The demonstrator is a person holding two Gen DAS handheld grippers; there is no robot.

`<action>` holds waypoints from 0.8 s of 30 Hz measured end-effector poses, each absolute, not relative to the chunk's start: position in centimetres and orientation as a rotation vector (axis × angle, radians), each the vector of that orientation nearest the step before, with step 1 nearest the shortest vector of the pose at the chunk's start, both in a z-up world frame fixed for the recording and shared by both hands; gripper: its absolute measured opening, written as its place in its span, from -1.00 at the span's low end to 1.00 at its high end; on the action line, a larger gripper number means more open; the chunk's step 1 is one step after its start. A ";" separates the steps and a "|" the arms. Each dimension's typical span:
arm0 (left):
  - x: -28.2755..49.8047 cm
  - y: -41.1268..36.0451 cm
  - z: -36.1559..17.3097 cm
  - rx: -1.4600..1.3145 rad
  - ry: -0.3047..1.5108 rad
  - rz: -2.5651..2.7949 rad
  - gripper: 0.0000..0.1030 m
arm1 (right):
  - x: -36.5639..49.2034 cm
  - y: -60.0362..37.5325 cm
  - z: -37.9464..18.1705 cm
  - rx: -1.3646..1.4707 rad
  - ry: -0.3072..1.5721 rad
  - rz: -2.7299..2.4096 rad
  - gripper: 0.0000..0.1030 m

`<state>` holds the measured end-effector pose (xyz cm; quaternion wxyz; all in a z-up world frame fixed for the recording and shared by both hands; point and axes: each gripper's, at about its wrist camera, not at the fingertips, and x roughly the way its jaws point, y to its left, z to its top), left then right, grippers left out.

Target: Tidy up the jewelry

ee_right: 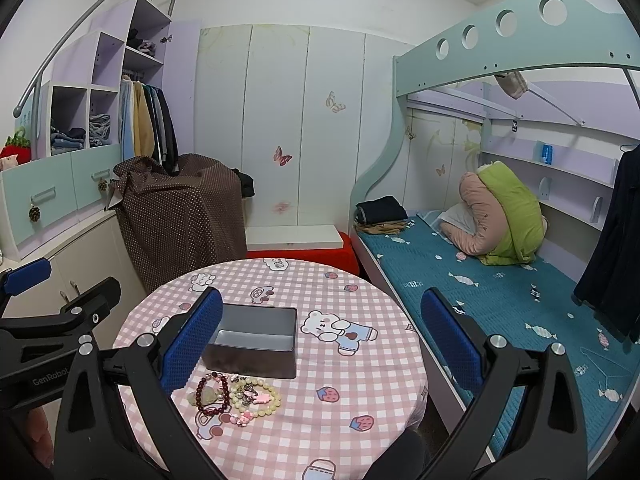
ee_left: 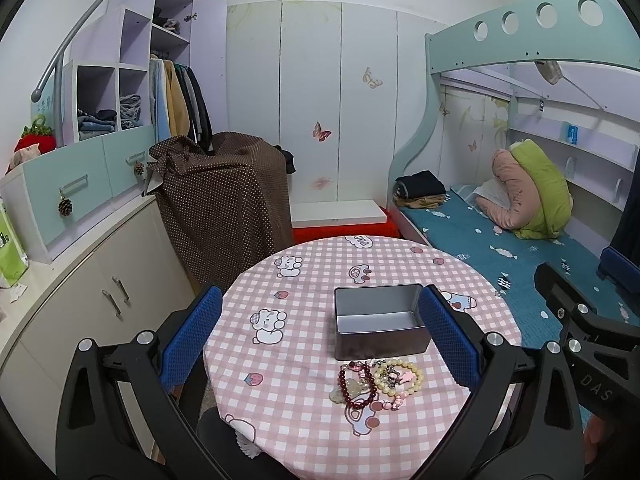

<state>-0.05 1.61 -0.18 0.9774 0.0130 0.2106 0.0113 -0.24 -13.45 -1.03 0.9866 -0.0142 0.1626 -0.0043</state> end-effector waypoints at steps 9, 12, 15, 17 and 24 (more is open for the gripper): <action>0.0 1.8 -0.2 0.024 0.423 0.021 0.91 | -0.2 -13.4 -1.1 -0.027 0.328 -0.008 0.86; 0.0 1.9 -0.2 0.025 0.425 0.020 0.91 | -0.3 -13.4 -1.1 -0.029 0.328 -0.007 0.86; -0.1 1.9 -0.3 0.025 0.426 0.020 0.91 | -0.2 -13.4 -1.1 -0.030 0.328 -0.008 0.86; -0.1 1.9 -0.3 0.025 0.425 0.020 0.91 | -0.2 -13.4 -1.1 -0.029 0.329 -0.007 0.86; -0.1 2.1 -0.4 0.020 0.429 0.017 0.91 | -0.1 -13.2 -1.2 -0.032 0.333 -0.008 0.86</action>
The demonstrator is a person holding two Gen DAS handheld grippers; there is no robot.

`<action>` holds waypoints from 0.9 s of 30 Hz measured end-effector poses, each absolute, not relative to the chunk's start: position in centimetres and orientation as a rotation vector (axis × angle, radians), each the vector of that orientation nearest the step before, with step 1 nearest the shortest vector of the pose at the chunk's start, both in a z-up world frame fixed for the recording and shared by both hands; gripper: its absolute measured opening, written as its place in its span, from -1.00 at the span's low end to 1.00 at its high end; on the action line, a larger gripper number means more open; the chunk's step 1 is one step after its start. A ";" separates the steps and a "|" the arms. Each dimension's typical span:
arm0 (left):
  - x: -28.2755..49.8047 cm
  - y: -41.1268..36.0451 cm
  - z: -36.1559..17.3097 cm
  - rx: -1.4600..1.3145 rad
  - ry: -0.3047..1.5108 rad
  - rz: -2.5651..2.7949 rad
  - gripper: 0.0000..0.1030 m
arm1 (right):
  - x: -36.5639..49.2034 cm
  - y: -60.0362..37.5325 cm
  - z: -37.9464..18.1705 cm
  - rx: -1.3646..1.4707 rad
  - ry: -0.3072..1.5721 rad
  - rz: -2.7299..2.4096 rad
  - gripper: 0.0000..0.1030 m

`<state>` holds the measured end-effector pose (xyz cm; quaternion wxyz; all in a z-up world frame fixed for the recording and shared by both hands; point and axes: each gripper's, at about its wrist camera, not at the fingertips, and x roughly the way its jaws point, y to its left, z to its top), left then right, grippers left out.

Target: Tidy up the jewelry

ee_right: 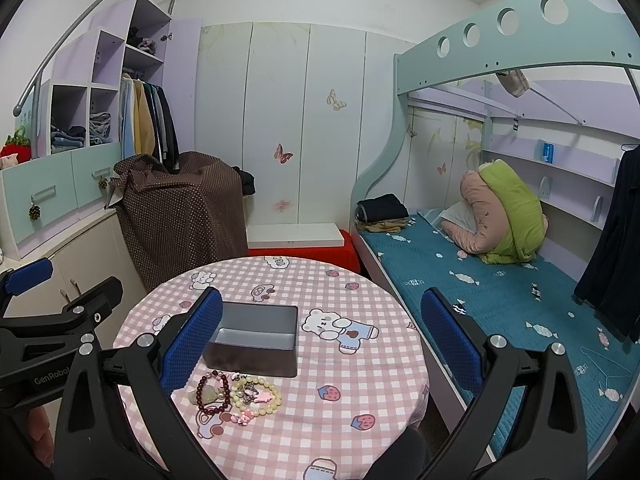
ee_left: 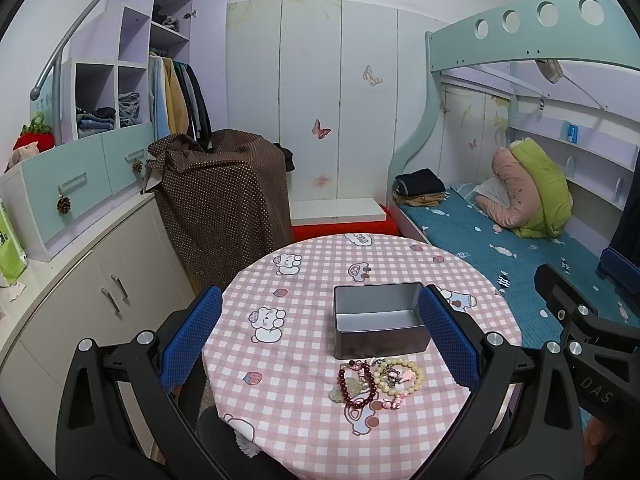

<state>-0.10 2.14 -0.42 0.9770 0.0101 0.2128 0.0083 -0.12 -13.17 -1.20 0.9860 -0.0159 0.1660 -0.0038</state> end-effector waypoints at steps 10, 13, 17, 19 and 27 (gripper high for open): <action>0.2 2.6 -0.6 0.023 0.440 0.018 0.91 | 0.2 -13.0 -1.4 -0.039 0.345 -0.004 0.86; 0.7 2.6 -0.9 0.024 0.454 0.016 0.91 | 0.5 -12.9 -1.6 -0.044 0.356 -0.005 0.86; 1.4 2.9 -1.7 0.027 0.490 0.005 0.91 | 1.3 -12.9 -2.3 -0.044 0.390 -0.001 0.86; 1.8 2.9 -2.1 0.028 0.512 -0.002 0.91 | 1.9 -12.9 -3.0 -0.042 0.419 0.001 0.86; 4.5 3.6 -5.1 0.034 0.631 -0.014 0.91 | 4.9 -13.0 -6.3 -0.044 0.563 -0.015 0.86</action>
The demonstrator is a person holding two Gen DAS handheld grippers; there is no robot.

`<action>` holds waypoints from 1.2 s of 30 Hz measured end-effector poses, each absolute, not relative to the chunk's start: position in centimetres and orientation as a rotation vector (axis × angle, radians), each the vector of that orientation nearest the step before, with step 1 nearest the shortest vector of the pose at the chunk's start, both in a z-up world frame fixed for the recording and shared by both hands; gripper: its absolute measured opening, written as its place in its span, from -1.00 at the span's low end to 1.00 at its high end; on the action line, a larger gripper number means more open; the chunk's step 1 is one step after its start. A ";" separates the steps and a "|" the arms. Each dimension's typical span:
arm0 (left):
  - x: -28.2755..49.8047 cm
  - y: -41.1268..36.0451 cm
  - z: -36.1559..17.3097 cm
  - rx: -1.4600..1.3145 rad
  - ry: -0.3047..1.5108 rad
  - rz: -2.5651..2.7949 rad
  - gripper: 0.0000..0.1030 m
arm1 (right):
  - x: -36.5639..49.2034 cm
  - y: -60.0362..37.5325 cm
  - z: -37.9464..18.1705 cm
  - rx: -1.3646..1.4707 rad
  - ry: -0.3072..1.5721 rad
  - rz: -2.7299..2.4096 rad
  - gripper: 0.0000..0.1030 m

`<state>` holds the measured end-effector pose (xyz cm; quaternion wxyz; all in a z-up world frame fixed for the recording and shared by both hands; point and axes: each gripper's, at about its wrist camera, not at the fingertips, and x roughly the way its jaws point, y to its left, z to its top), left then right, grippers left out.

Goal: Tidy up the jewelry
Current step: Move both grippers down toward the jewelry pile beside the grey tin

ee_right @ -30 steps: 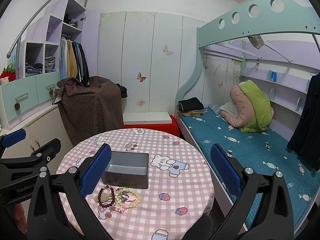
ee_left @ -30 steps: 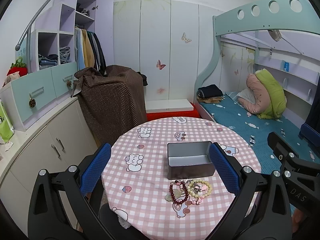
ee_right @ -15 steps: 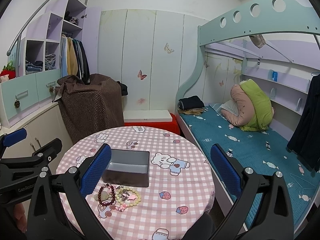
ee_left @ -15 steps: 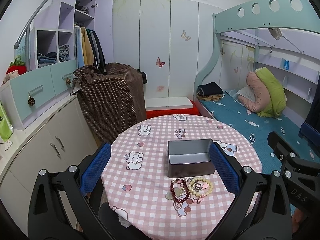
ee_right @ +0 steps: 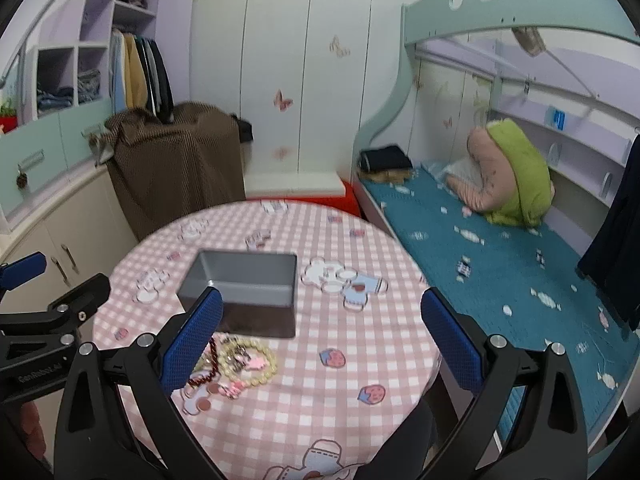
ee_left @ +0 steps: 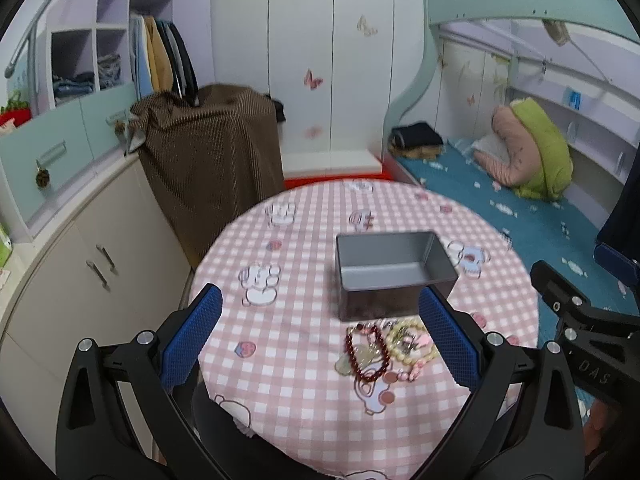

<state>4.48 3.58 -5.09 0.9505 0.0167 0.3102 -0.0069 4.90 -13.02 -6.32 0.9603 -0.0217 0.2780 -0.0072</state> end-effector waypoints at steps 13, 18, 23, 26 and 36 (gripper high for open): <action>8.7 3.9 -12.5 0.039 0.870 -0.062 0.90 | 9.4 -13.8 -12.9 -0.033 0.796 -0.052 0.86; 9.9 3.7 -15.0 0.052 0.938 -0.081 0.90 | 10.6 -13.5 -15.2 -0.038 0.866 -0.048 0.86; 10.9 3.6 -16.9 0.064 0.979 -0.078 0.89 | 11.4 -13.2 -16.6 -0.044 0.903 -0.037 0.86; 11.5 3.5 -17.5 0.056 1.000 -0.082 0.59 | 11.8 -12.9 -17.3 -0.048 0.917 -0.024 0.86; 14.8 4.4 -19.0 -0.002 1.055 -0.085 0.33 | 13.2 -12.4 -18.4 -0.047 0.953 -0.008 0.86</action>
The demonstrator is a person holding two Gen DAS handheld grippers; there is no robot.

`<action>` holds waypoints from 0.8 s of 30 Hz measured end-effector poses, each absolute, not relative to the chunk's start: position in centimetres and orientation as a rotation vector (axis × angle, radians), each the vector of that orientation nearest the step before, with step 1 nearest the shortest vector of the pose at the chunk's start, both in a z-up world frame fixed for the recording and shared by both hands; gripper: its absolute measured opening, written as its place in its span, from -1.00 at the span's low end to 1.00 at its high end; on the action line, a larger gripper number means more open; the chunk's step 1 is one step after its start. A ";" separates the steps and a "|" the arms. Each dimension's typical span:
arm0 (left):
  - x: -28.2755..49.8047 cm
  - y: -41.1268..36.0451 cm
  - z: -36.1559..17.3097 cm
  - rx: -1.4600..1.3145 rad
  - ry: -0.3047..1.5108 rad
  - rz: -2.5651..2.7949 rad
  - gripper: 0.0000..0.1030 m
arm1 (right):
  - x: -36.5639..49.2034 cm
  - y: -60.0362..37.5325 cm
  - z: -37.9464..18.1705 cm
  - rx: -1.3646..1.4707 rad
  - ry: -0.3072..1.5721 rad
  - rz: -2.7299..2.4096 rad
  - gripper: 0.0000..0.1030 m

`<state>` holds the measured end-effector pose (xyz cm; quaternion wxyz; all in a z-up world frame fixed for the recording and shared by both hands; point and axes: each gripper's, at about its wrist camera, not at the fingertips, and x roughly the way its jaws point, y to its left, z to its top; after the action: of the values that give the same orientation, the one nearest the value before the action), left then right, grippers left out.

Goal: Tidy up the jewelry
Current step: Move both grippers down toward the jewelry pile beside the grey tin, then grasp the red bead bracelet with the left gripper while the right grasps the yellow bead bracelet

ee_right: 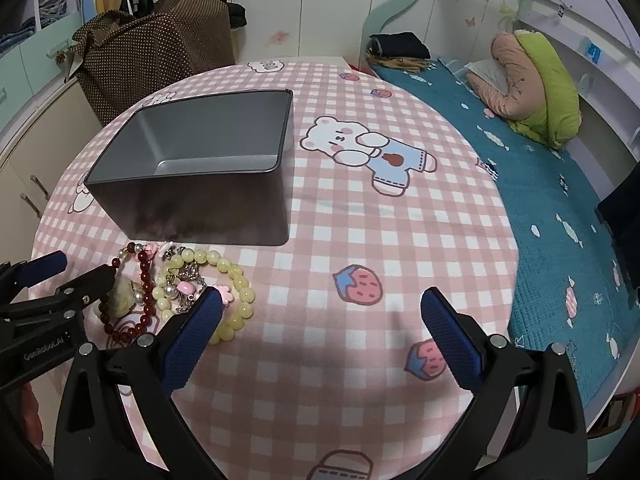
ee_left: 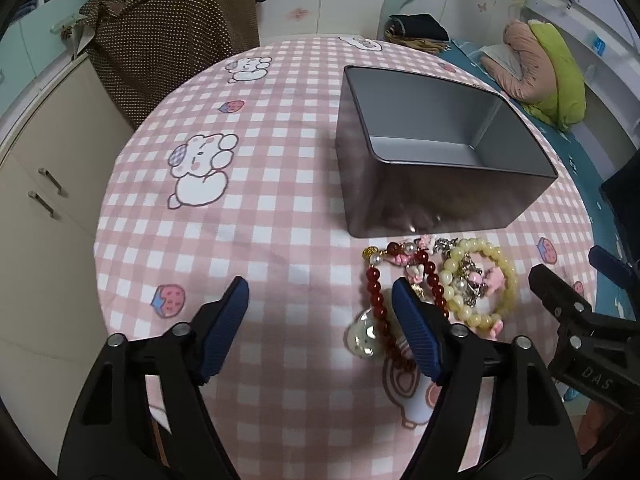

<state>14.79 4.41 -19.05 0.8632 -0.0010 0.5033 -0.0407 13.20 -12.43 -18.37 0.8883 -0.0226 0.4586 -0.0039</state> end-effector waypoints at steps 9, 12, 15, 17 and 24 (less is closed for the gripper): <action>15.8 4.6 -19.5 -0.016 1.063 -0.120 -0.10 | 14.1 -12.3 -19.7 -0.050 0.995 0.009 0.86; 15.9 5.0 -19.5 -0.031 1.063 -0.132 -0.16 | 14.4 -12.1 -20.4 -0.059 1.016 0.020 0.86; 15.8 5.3 -19.5 -0.034 1.060 -0.137 -0.50 | 14.7 -12.1 -21.0 -0.054 1.029 0.043 0.74; 15.9 5.9 -19.6 -0.065 1.064 -0.159 -0.85 | 14.9 -12.3 -20.9 -0.057 1.023 0.064 0.68; 15.8 6.6 -19.4 -0.138 1.058 -0.222 -0.85 | 14.0 -10.7 -20.2 -0.125 0.961 0.197 -0.54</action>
<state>15.77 6.62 -19.43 0.8553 -0.0654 0.5031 -0.1054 14.03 -10.71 -20.24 0.8802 -0.0600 0.4612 0.0947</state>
